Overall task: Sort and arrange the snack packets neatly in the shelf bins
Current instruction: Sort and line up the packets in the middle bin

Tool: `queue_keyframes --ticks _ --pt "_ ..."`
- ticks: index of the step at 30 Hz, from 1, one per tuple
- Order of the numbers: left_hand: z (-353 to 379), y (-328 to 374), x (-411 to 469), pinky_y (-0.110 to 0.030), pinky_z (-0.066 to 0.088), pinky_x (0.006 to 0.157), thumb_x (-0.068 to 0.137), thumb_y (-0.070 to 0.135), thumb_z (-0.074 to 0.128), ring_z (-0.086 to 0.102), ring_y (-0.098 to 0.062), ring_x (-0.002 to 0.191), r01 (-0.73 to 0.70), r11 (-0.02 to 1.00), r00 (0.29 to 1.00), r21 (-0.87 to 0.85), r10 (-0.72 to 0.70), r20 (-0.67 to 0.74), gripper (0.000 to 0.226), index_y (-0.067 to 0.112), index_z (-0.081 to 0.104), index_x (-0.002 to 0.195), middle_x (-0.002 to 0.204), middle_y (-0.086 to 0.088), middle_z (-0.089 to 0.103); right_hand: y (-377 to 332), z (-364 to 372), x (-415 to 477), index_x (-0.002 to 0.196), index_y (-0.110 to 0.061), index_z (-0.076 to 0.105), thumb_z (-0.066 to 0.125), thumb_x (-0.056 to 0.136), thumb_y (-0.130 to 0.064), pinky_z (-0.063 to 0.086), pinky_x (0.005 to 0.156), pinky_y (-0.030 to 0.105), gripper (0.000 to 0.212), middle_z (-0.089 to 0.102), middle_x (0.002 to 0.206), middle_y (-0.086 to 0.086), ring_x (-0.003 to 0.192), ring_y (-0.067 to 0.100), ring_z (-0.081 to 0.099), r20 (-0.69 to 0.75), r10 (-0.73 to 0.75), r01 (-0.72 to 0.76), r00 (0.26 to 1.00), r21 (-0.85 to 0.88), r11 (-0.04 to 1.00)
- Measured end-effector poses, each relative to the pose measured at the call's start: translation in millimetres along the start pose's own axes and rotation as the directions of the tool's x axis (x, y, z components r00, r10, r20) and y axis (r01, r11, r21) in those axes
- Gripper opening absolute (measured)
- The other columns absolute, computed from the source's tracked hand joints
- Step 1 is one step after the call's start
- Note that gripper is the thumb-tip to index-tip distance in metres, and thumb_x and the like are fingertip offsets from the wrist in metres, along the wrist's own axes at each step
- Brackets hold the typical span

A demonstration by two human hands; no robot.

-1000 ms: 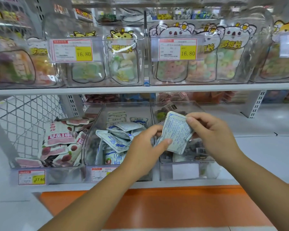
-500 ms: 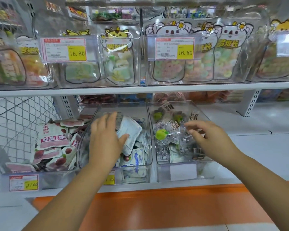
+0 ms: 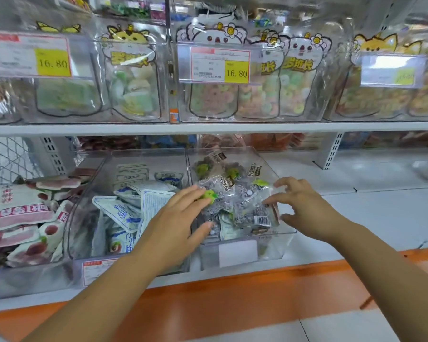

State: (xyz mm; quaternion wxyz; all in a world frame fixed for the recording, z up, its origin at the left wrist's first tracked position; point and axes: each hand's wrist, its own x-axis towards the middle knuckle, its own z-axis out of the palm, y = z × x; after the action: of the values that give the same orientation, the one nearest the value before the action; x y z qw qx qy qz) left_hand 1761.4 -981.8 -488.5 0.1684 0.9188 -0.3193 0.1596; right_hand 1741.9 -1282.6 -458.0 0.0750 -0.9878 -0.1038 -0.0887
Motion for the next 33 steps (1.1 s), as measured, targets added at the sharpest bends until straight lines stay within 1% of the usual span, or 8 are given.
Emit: queue_keyframes --ticks 6,11,17,20,24,28,30,33 --pt "-4 2 -2 -0.018 -0.003 0.114 0.092 0.062 0.034 -0.007 0.008 0.142 0.007 1.0 0.999 -0.021 -0.006 0.035 0.065 0.034 0.027 0.15 0.157 0.021 0.012 0 -21 2 0.078 -0.034 0.073 0.076 0.079 -0.028 0.037 0.095 0.034 0.007 0.052 0.122 -0.007 0.117 0.017 0.042 -0.219 -0.046 0.055 0.975 0.036 0.998" --pt "-14 15 0 -0.017 -0.003 0.113 0.088 0.065 0.045 -0.005 0.01 0.14 0.047 0.99 0.999 -0.13 -0.043 0.032 0.07 0.037 0.025 0.149 0.155 0.025 0.013 -20 -43 -8 0.08 -0.029 0.068 0.069 0.085 -0.018 0.032 0.085 0.007 0.012 0.061 0.103 -0.012 0.101 0.001 0.051 -0.253 0.004 0.087 0.967 0.348 0.934" --pt "-29 48 2 -0.021 0.008 0.116 0.081 0.066 0.053 0.005 0.014 0.135 0.072 0.95 0.996 -0.302 -0.053 0.071 0.077 0.046 0.019 0.147 0.148 0.033 0.015 -51 -56 -16 0.08 -0.027 0.066 0.067 0.085 -0.009 0.041 0.067 0.012 0.019 0.059 0.085 -0.001 0.076 0.009 0.054 -0.392 0.089 0.129 0.916 0.497 0.858" --pt "-32 54 0 -0.027 0.022 0.114 0.079 0.064 0.059 0.019 0.007 0.136 0.14 0.9 0.989 -0.412 -0.106 0.104 0.075 0.052 0.022 0.143 0.149 0.031 0.022 -67 -60 -19 0.083 -0.018 0.066 0.065 0.088 -0.009 0.048 0.06 0.014 0.01 0.065 0.076 0.005 0.065 0.01 0.062 -0.355 0.192 0.134 0.915 0.716 0.685" --pt "-44 53 -6 -0.013 0.047 0.085 0.084 0.042 0.069 0.055 0.014 0.102 0.198 0.742 0.978 -0.641 -0.188 0.085 0.041 0.056 0.05 0.116 0.113 0.033 0.061 -94 -49 -12 0.085 -0.016 0.067 0.067 0.088 -0.016 0.055 0.058 0.026 0.003 0.069 0.073 0.008 0.065 0.017 0.064 -0.262 0.26 0.088 0.93 0.841 0.533" --pt "-55 34 -17 -0.014 0.047 0.071 0.088 0.033 0.066 0.062 0.007 0.084 0.289 0.694 0.938 -0.66 -0.342 0.051 0.022 0.038 0.063 0.11 0.097 0.023 0.068 -119 -27 3 0.097 -0.017 0.063 0.064 0.09 -0.019 0.054 0.057 0.024 0.007 0.07 0.083 0.008 0.069 0.011 0.067 -0.15 0.248 0.025 0.957 0.896 0.444" --pt "-65 18 -26 -0.019 0.05 0.072 0.089 0.033 0.065 0.065 0.001 0.085 0.342 0.641 0.901 -0.687 -0.432 0.045 0.023 0.033 0.063 0.112 0.1 0.017 0.069 -131 -14 11 0.107 -0.026 0.058 0.062 0.091 -0.025 0.056 0.068 0.026 0.017 0.067 0.091 0.001 0.08 0.005 0.065 -0.134 0.188 0.018 0.973 0.857 0.515" --pt "-87 -9 -40 -0.02 0.048 0.053 0.091 0.031 0.064 0.066 -0.007 0.064 0.405 0.521 0.779 -0.751 -0.626 -0.014 0.023 0.029 0.059 0.113 0.093 0.006 0.07 -148 4 17 0.126 -0.033 0.048 0.057 0.092 -0.034 0.046 0.08 0.015 0.035 0.058 0.109 -0.018 0.096 -0.006 0.056 -0.139 0.054 0.048 0.989 0.641 0.766"
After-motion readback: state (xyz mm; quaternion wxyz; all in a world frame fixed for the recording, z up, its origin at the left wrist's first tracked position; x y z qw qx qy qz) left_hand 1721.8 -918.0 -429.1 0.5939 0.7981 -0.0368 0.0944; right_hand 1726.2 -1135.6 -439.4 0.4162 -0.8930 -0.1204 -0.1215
